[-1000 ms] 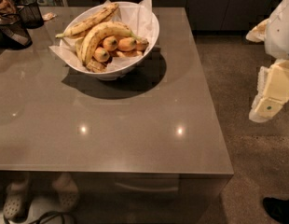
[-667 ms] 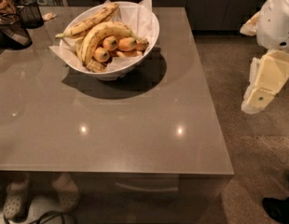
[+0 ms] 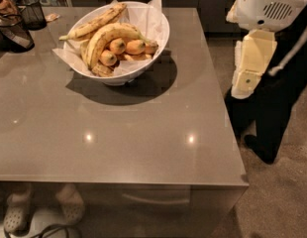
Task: Pick banana from white bowl
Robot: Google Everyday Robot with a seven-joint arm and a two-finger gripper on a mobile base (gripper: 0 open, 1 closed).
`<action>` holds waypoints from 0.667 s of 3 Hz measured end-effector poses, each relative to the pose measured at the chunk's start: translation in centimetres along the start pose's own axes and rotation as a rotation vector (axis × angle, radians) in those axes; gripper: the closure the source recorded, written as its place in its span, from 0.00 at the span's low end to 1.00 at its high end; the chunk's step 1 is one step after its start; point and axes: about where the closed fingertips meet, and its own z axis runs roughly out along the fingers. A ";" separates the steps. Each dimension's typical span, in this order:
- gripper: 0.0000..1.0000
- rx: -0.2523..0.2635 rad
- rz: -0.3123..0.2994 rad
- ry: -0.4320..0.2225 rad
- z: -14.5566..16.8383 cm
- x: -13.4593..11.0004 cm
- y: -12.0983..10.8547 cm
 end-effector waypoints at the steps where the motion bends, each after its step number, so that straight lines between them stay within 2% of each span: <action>1: 0.00 0.023 -0.004 -0.014 -0.2 -0.5 -0.4; 2: 0.00 0.042 -0.024 -0.054 -0.6 -1.6 -1.4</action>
Offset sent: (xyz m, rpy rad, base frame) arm 0.0170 0.0177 0.0153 0.0598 -0.0348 0.0611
